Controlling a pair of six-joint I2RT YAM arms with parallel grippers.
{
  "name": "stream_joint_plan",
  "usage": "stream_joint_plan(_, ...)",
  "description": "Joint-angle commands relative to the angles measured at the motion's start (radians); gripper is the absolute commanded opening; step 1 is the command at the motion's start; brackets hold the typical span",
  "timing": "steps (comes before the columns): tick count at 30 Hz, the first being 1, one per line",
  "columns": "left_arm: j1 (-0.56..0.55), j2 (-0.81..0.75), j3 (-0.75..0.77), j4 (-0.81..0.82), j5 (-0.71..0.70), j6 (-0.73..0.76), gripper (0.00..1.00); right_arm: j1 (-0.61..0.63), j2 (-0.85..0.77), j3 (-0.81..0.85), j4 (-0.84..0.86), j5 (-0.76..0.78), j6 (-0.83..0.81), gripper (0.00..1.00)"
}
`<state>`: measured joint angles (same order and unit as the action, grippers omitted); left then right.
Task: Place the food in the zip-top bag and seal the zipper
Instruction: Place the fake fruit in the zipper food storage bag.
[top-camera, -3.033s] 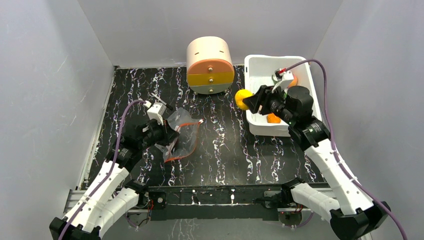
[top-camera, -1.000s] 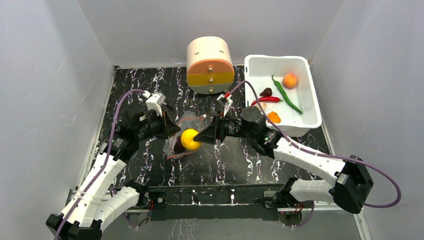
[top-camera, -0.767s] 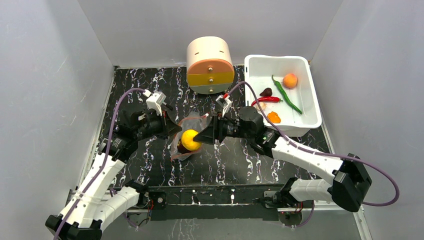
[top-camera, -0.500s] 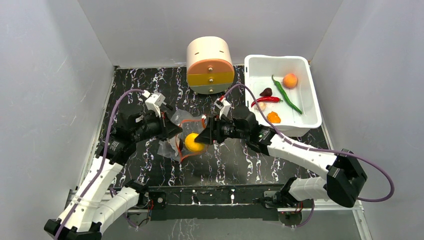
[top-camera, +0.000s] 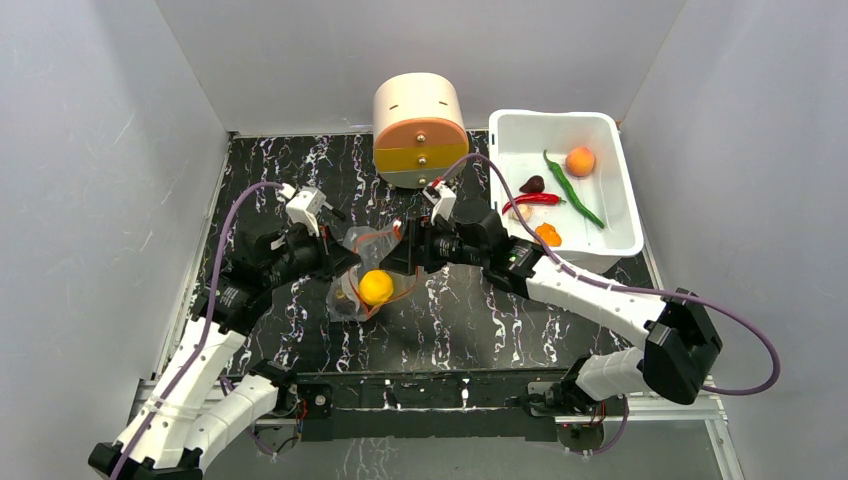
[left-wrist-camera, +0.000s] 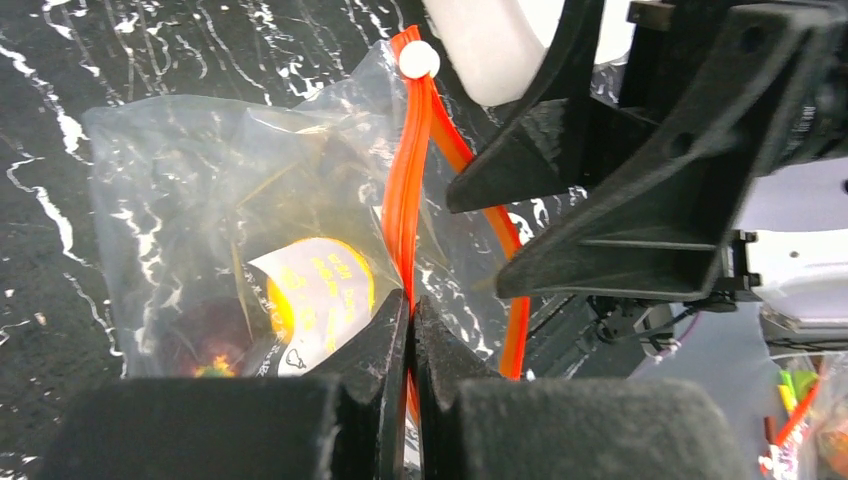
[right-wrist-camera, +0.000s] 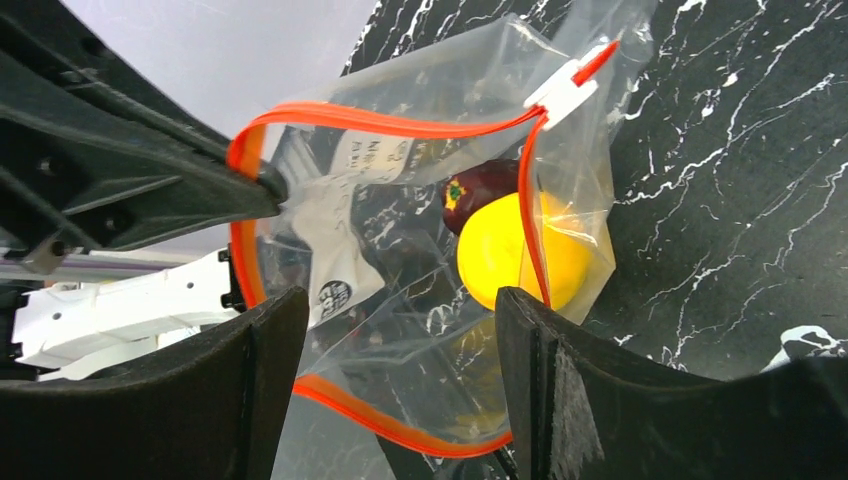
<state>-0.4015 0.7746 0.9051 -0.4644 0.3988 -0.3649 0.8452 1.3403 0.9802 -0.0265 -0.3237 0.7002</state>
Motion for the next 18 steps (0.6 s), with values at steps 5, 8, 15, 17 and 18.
stream_joint_plan(5, -0.002, -0.037, -0.058, 0.019, -0.142, 0.09, 0.0, 0.002, -0.071, 0.079, 0.079, 0.033, -0.068, 0.7)
stream_joint_plan(8, -0.002, -0.05, -0.079, 0.058, -0.151, 0.146, 0.0, -0.004, -0.071, 0.171, -0.027, 0.152, -0.157, 0.7)
stream_joint_plan(15, -0.002, -0.085, -0.12, 0.141, -0.265, 0.247, 0.0, -0.037, 0.02, 0.461, -0.358, 0.479, -0.375, 0.7)
stream_joint_plan(17, -0.002, -0.099, -0.137, 0.159, -0.289, 0.252, 0.0, -0.066, 0.023, 0.489, -0.377, 0.552, -0.419, 0.7)
stream_joint_plan(18, -0.002, -0.109, -0.144, 0.165, -0.288, 0.256, 0.0, -0.086, 0.024, 0.497, -0.383, 0.582, -0.437, 0.69)
